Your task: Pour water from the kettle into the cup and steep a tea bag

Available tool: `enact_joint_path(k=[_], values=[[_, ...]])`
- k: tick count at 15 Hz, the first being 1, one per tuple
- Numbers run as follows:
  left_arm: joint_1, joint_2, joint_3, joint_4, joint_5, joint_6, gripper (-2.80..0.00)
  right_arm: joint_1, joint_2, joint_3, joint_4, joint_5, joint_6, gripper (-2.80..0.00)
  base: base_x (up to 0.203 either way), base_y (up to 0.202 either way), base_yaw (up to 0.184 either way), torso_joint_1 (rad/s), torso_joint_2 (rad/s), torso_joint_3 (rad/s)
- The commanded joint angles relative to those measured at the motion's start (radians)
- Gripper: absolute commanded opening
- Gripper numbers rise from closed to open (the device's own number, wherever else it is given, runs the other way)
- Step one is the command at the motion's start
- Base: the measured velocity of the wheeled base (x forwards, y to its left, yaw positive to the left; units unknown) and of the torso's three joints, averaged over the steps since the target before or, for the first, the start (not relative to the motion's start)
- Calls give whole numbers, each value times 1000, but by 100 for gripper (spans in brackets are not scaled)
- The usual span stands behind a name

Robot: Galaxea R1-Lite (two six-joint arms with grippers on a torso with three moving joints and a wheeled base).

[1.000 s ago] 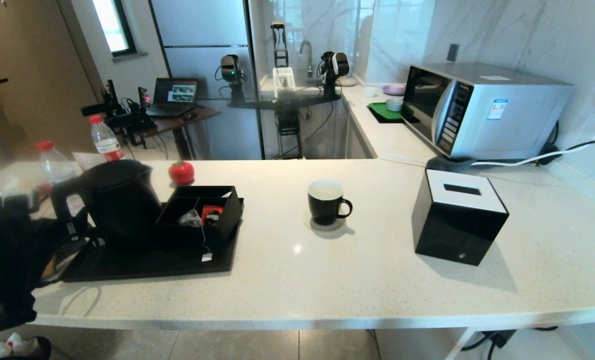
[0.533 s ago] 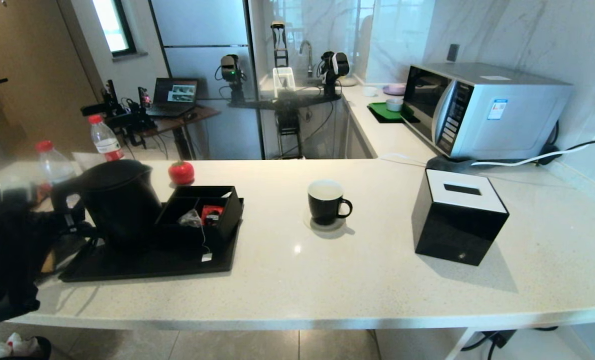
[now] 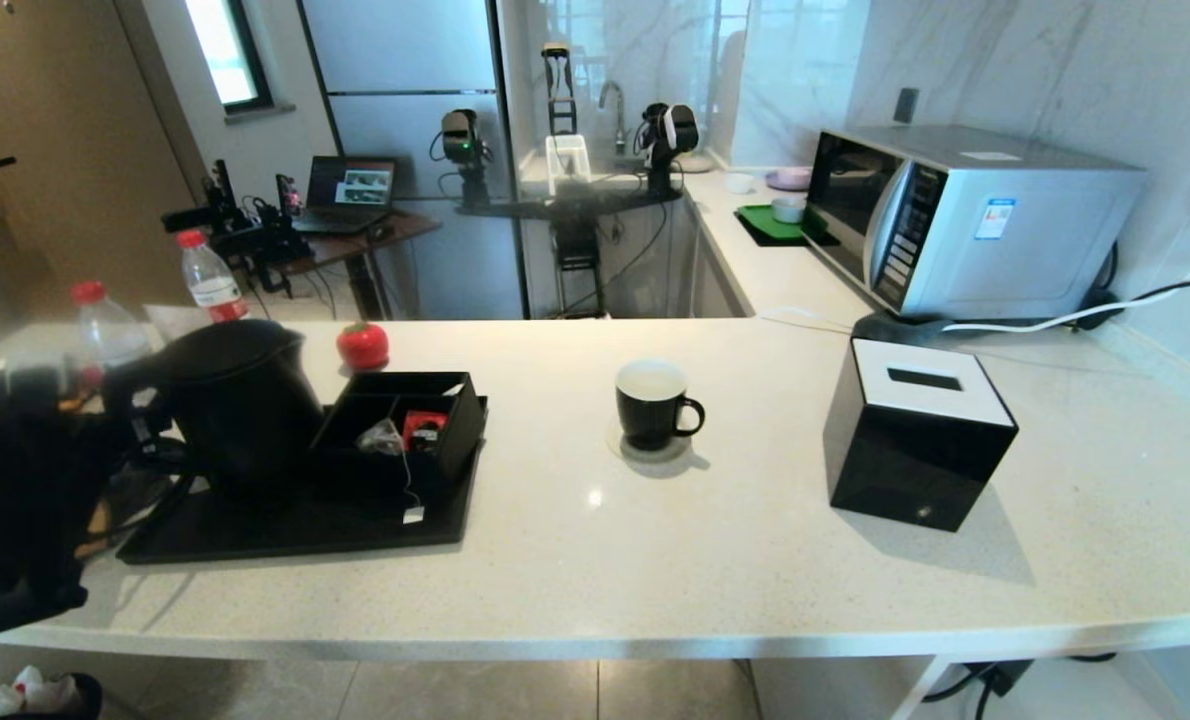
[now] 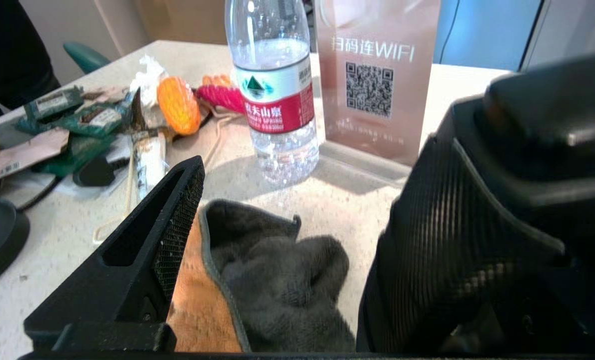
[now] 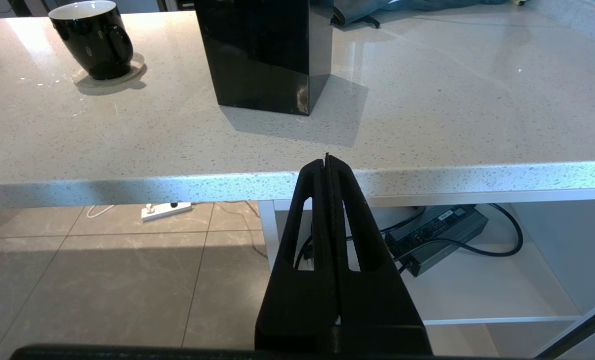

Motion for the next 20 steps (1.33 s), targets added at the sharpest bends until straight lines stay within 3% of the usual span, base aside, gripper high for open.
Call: enact_joint_path(k=[1,20], values=[[-1,4,-19,-48,0,1,0,0,1,0,0,0,0,-280,0,0,0,0,0,0],[-6,22,-99,-48,1,1,0,0,1,0,0,0,0,-280,0,0,0,0,0,0]])
